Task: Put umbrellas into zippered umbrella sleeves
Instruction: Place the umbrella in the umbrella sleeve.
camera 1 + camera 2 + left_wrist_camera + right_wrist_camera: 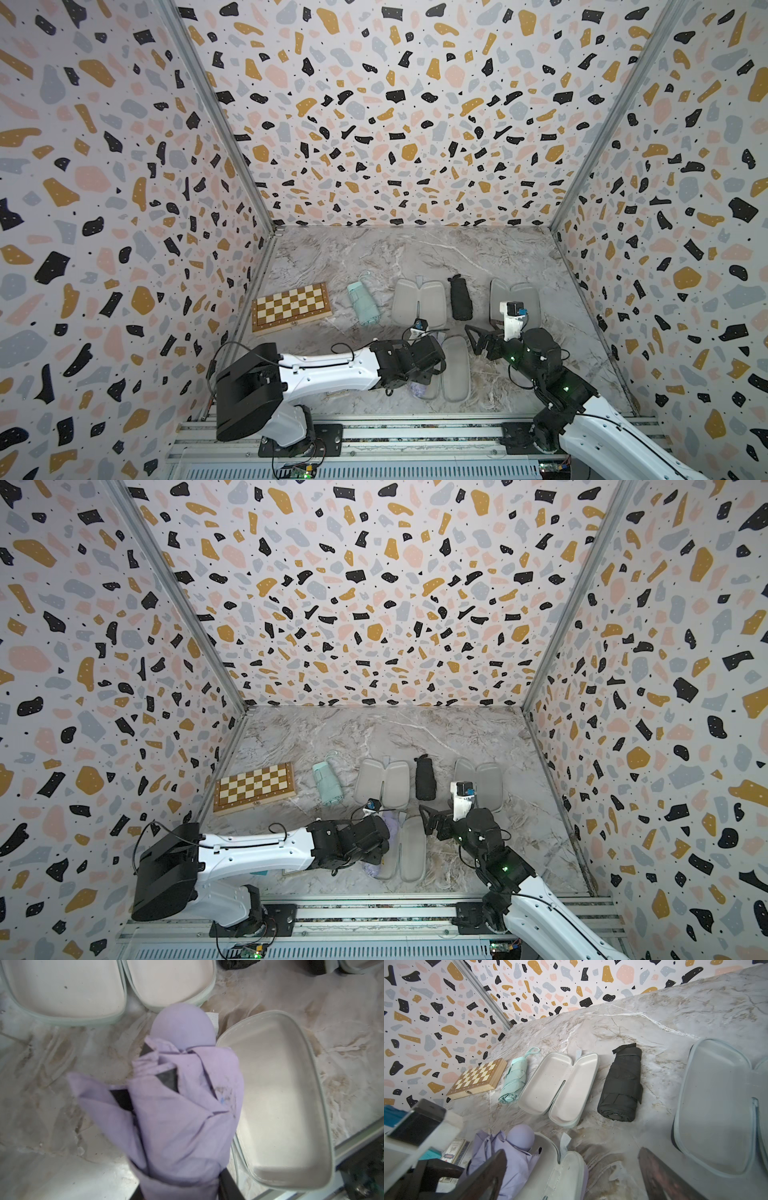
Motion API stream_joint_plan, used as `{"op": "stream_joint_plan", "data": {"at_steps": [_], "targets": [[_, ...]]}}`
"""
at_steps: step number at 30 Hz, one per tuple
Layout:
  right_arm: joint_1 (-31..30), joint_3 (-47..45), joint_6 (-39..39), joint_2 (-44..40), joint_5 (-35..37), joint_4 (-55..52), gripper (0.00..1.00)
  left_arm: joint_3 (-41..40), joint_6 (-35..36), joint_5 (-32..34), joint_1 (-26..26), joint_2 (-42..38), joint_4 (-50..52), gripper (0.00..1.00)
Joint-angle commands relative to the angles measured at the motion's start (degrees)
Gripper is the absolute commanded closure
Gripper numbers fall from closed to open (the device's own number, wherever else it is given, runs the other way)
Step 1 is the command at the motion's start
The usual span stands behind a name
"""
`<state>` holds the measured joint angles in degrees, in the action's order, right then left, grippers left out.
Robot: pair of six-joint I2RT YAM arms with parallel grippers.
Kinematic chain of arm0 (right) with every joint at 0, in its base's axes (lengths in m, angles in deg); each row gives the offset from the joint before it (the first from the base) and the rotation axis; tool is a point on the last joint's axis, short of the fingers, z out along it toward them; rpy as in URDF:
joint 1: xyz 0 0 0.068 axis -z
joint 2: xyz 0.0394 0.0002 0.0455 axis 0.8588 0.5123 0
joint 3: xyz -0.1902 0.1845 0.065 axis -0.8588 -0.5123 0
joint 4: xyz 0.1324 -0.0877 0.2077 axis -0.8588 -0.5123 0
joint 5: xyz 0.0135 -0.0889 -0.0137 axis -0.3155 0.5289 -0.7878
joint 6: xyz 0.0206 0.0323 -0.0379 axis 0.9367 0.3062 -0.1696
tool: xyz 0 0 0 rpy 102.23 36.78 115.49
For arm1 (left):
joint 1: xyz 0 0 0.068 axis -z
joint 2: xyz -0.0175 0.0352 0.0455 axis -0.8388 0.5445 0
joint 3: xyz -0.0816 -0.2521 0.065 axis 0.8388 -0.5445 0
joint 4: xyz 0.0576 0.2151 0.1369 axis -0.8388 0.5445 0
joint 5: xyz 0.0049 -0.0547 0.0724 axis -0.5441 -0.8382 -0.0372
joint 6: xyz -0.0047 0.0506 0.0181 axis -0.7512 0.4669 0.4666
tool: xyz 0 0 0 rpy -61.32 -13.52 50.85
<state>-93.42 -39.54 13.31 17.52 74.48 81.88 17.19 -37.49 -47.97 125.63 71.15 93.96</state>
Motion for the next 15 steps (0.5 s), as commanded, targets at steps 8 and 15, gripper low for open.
{"op": "stream_joint_plan", "data": {"at_steps": [8,15], "targets": [[0.0,-0.65,1.0,0.09,-0.02,-0.03,0.0,0.2,-2.93,5.47,0.46,4.83,-6.82,0.67],[0.09,-0.56,0.74,1.53,0.56,0.35,0.0,0.6,-3.15,5.98,1.54,5.85,-7.86,0.54]]}}
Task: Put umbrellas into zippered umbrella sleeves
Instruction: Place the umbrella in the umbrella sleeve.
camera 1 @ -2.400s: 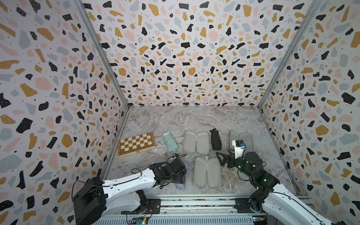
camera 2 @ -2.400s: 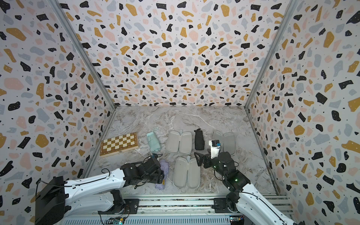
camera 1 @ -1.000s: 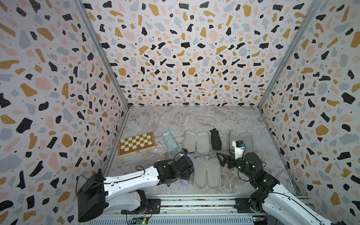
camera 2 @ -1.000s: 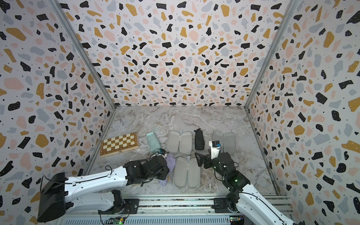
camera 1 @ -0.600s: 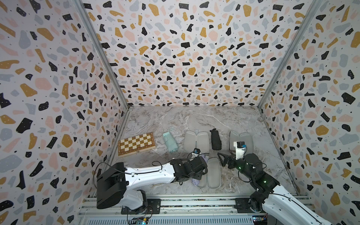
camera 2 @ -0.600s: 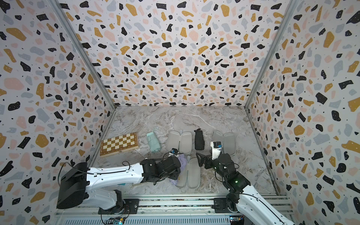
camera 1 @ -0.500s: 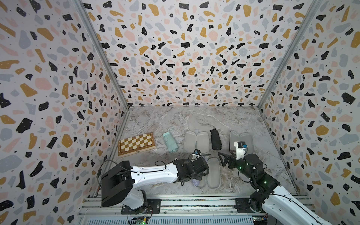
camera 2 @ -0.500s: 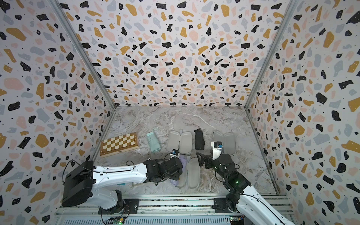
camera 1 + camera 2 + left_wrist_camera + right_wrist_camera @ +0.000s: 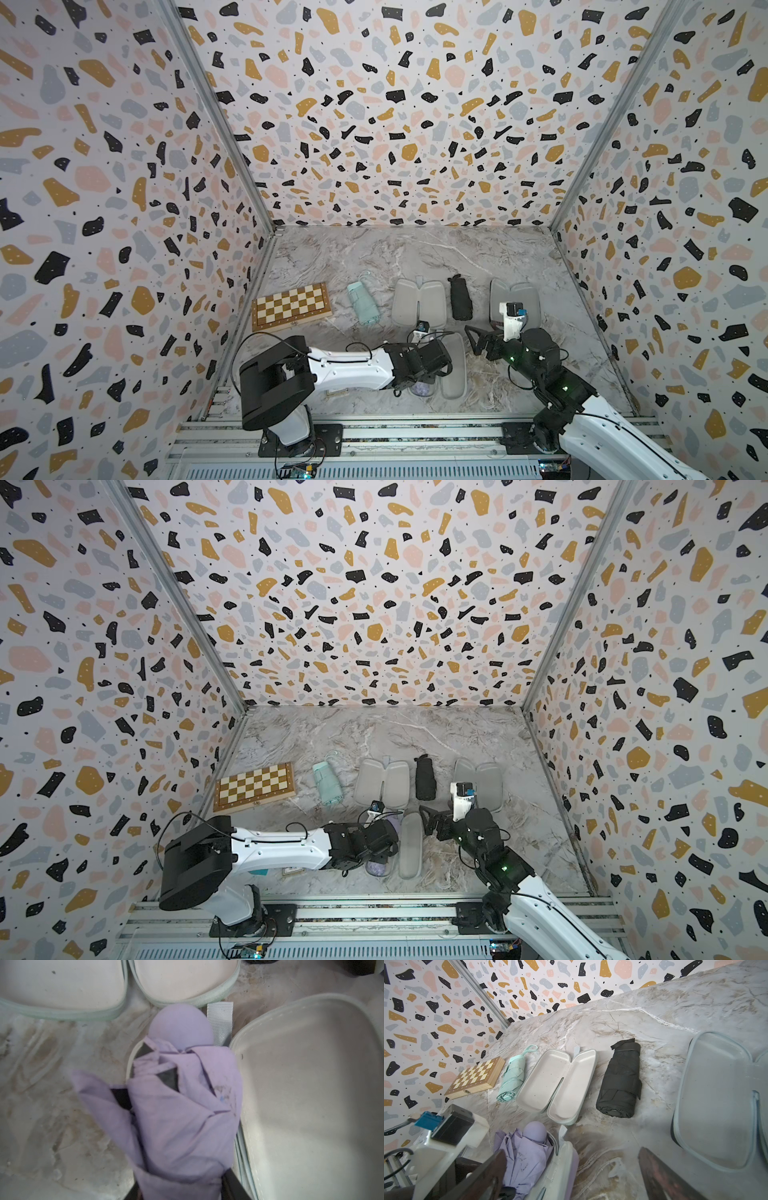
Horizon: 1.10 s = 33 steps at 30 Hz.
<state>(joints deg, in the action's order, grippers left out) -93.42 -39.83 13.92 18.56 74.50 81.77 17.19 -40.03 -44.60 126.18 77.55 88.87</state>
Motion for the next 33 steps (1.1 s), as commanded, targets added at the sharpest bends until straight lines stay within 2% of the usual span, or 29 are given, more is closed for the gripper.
{"op": "stream_joint_plan", "data": {"at_steps": [1,10,13,16,18,19,22,23,25,28,33], "targets": [[0.12,-0.28,0.2,0.74,0.43,0.56,0.0,0.27,-0.77,2.9,1.38,-0.87,-2.84,0.52],[0.43,-0.59,0.23,3.49,0.57,2.4,0.01,-3.57,0.54,3.31,1.71,-5.84,-4.92,0.33],[2.94,0.38,0.2,5.08,-0.07,1.91,0.06,-3.95,2.45,4.08,1.69,-8.72,-3.89,0.3],[5.48,-0.08,1.09,6.48,-3.78,3.23,0.14,-5.74,5.69,5.6,1.67,-12.46,-3.53,0.21],[5.5,0.06,1.39,7.94,-4.18,2.97,0.21,-7.3,7.42,6.18,1.21,-14.96,-4.05,0.12],[5.46,0.07,1.59,8.65,-4.35,2.77,0.24,-7.98,8.76,5.74,0.78,-15.95,-4.52,0.12],[5.07,0.84,2.39,11.21,-4.44,0.02,0.42,-9.71,11.33,2.39,-1.76,-18.67,-5.07,0.15],[4.41,0.88,2.86,11.86,-4.31,-0.67,0.46,-10.38,11.89,0.85,-2.66,-19.43,-5.1,0.17],[1.9,0.6,3.61,12.84,-1.9,-2.76,0.47,-11.99,12.92,-1.2,-3.97,-21.12,-8.06,0.23],[0.73,0.68,4.14,13.59,-0.17,-4.31,0.47,-13.05,13.27,2.06,-4.04,-23.77,-5.86,0.32],[-1.18,0.43,4.42,14.51,-2.73,-3.82,0.55,-15.31,13.77,1.93,-4.04,-25.65,-4.27,0.41]]}}
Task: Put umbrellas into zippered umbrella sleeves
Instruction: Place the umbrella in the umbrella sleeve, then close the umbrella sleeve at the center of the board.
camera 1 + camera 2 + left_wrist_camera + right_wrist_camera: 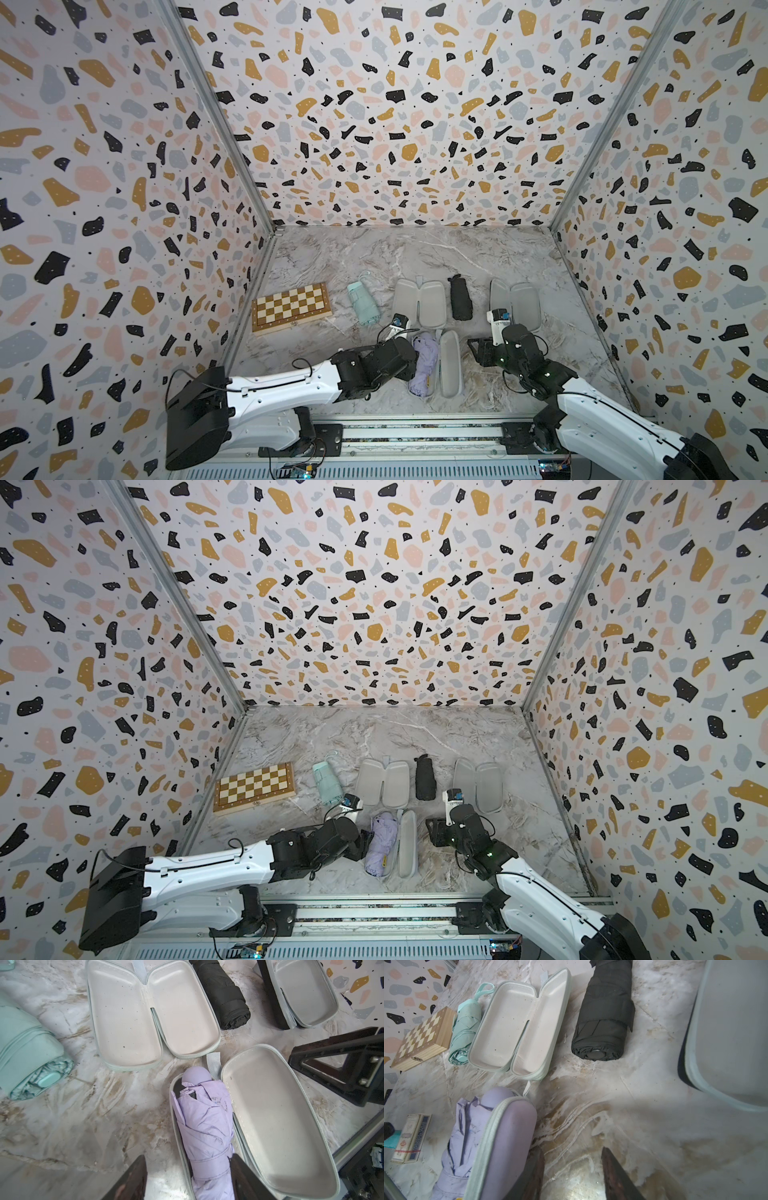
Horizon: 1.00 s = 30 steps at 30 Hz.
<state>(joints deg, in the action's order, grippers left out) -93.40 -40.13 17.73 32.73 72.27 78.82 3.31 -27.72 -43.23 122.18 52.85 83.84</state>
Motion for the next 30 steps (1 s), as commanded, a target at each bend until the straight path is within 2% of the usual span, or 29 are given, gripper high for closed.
{"op": "stream_joint_plan", "data": {"at_steps": [1,4,8,10,18,20,23,27,30], "targets": [[-1.86,0.22,0.73,0.88,-1.26,0.04,0.55,-2.29,1.5,0.53,-0.03,-1.18,0.04,0.42],[-4.6,-0.93,0.63,2.83,-3.8,3.96,0.52,-4.53,1.66,-0.01,-0.32,-0.15,-4.26,0.54],[-8.71,-0.71,1.0,4.82,-4.76,7.99,0.36,-7.6,2.18,-9.94,-5.05,2.25,-11.52,0.57],[-10.3,0.08,0.73,6.21,-4.71,8.56,0.32,-9.23,1.58,-10.0,-6.5,1.54,-12.8,0.59],[-11.95,1.17,0.58,11.24,-5.47,11.61,0.3,-10.35,2.89,-9.14,-8.92,-2.24,-11.45,0.64],[-12.4,1.26,0.63,11.49,-5.15,12.2,0.29,-9.81,3.96,-9.66,-11.86,-0.05,-13.19,0.66],[-12.62,1.6,0.4,12.1,-5.1,12.86,0.28,-7.87,5.39,-15.77,-16.18,4.34,-17.41,0.69],[-12.8,1.71,0.36,14.5,-6.96,15.69,0.27,-6.08,5.73,-20.87,-16.22,9.5,-21.9,0.69],[-13.07,2.14,0.28,16.5,-8.0,17.57,0.26,-5.84,5.84,-21.83,-16.22,11.87,-23.61,0.69]]}}
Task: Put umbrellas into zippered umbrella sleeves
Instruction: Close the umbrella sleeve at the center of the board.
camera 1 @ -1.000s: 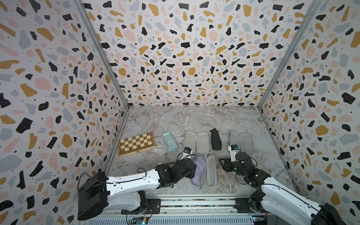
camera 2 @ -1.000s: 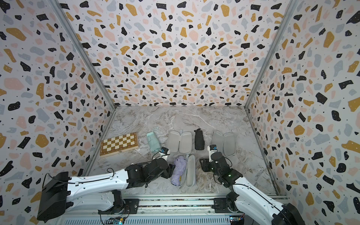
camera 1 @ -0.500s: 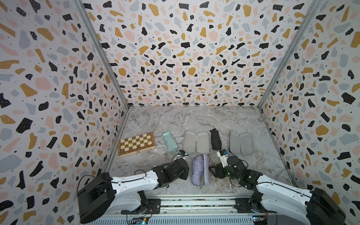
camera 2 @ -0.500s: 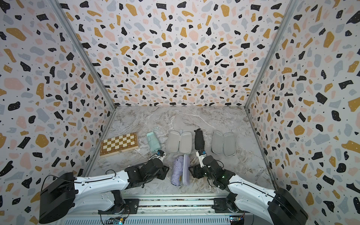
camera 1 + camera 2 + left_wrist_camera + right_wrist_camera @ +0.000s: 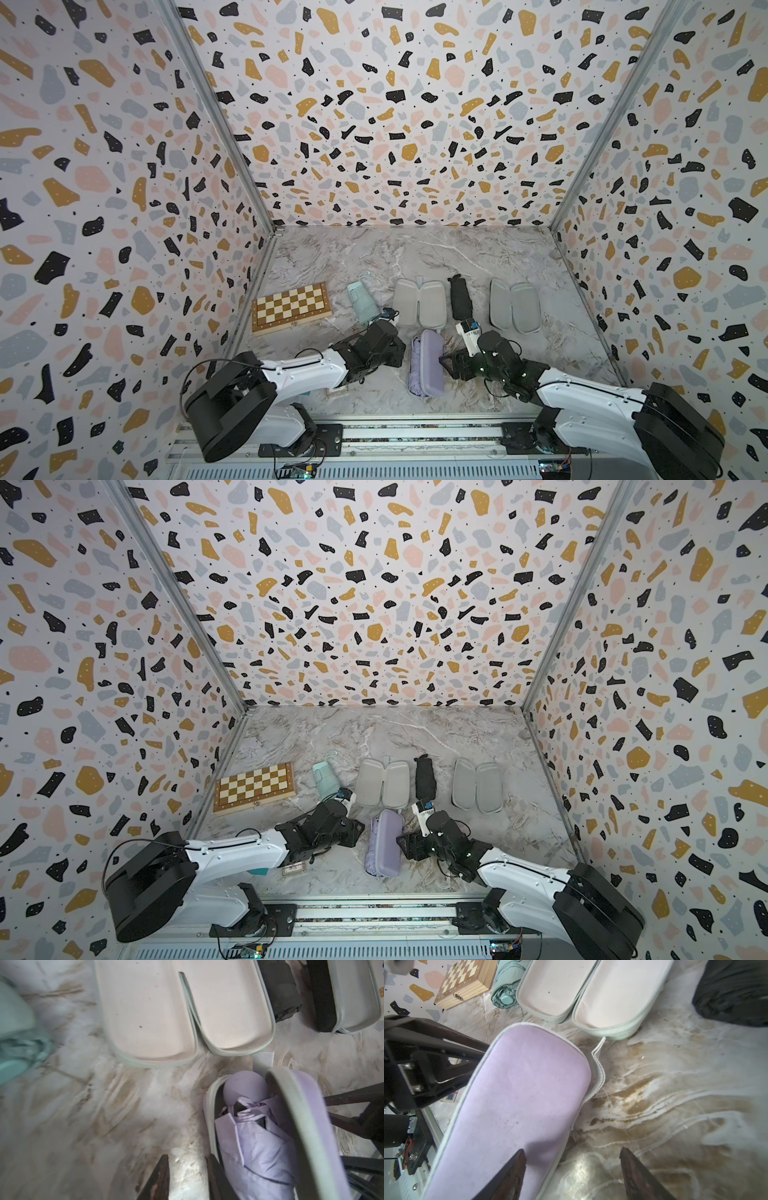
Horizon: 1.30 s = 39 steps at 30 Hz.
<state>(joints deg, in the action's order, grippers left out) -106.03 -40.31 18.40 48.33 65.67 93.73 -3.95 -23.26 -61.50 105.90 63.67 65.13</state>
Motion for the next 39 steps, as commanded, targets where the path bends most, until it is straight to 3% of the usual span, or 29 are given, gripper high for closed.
{"op": "stream_joint_plan", "data": {"at_steps": [1,9,17,26,33,36,37,39], "targets": [[-0.52,2.59,-0.48,1.42,-1.44,2.99,0.26,1.08,1.21,-3.67,0.1,1.42,-5.77,0.69],[-0.69,3.43,-0.57,4.02,-2.01,5.05,0.25,1.81,1.64,-2.86,0.12,4.71,-6.74,0.69],[-0.64,3.52,-0.4,4.02,-1.63,5.47,0.24,0.44,0.79,-4.54,0.24,3.53,-9.61,0.7],[-0.85,4.72,-0.03,9.69,-3.81,8.34,0.23,-1.44,-0.04,-4.33,0.83,3.07,-10.13,0.7],[-1.58,4.25,0.13,12.07,-1.01,7.5,0.22,-1.45,0.23,3.41,0.64,-2.23,-0.31,0.69],[-1.67,3.9,0.04,12.3,-0.3,6.78,0.22,-2.64,-0.5,4.29,0.63,-8.08,2.65,0.65],[-1.67,3.73,0.12,12.13,-0.18,6.71,0.22,-3.17,-0.81,3.85,0.71,-10.53,3.19,0.6],[-1.67,3.4,0.13,11.86,-0.36,6.91,0.22,-4.72,-1.52,1.68,0.99,-14.53,2.4,0.39]]}}
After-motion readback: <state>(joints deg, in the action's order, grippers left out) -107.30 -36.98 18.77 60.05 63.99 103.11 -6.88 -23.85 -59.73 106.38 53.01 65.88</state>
